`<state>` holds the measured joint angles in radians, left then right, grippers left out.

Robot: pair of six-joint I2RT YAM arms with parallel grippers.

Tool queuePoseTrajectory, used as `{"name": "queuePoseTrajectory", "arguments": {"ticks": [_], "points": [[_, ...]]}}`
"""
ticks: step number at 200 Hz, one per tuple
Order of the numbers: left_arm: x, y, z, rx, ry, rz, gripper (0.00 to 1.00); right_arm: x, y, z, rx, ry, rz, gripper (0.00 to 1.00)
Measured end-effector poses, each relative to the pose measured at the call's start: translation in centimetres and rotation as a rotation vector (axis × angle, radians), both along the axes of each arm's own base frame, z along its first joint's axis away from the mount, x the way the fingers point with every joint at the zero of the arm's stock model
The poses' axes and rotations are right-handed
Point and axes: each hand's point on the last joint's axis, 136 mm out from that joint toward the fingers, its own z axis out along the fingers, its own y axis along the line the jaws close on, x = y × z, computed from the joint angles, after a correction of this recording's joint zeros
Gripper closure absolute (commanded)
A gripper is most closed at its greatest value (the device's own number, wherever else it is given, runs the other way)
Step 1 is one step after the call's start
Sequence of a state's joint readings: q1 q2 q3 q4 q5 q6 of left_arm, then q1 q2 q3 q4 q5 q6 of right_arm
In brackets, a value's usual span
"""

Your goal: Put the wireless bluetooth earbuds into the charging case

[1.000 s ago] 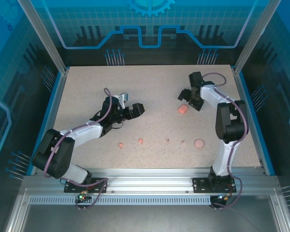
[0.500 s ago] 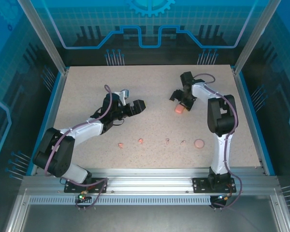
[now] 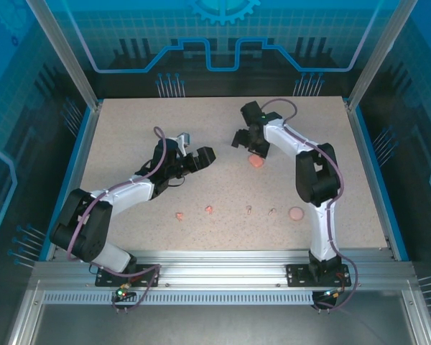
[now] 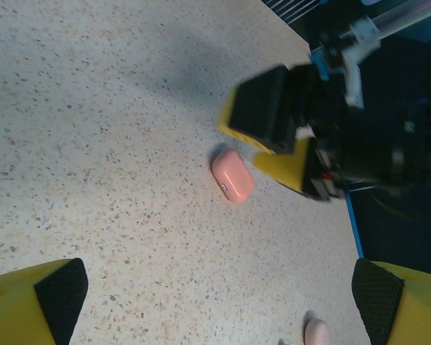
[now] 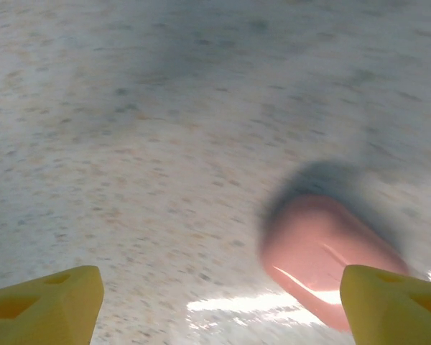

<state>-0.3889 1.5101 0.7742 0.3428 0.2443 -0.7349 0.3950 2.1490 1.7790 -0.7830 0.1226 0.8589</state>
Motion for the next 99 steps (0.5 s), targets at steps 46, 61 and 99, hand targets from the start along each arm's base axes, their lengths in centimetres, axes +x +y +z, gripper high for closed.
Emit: {"name": "queuePoseTrajectory", "arguments": {"ticks": [46,61,99], "points": [[1.0,1.4,0.0,0.012,0.003,0.112,0.01,-2.5,-3.1,1.6,-0.043,0.062,-0.259,0.11],[1.2,1.8,0.3,0.012,-0.002,0.136,0.01,-3.0,-3.3,1.1,-0.037,0.102,-0.306,0.11],[1.4,2.0,0.4,0.017,-0.010,0.153,0.01,-2.6,-2.6,0.0,-0.010,0.154,-0.388,0.11]]}}
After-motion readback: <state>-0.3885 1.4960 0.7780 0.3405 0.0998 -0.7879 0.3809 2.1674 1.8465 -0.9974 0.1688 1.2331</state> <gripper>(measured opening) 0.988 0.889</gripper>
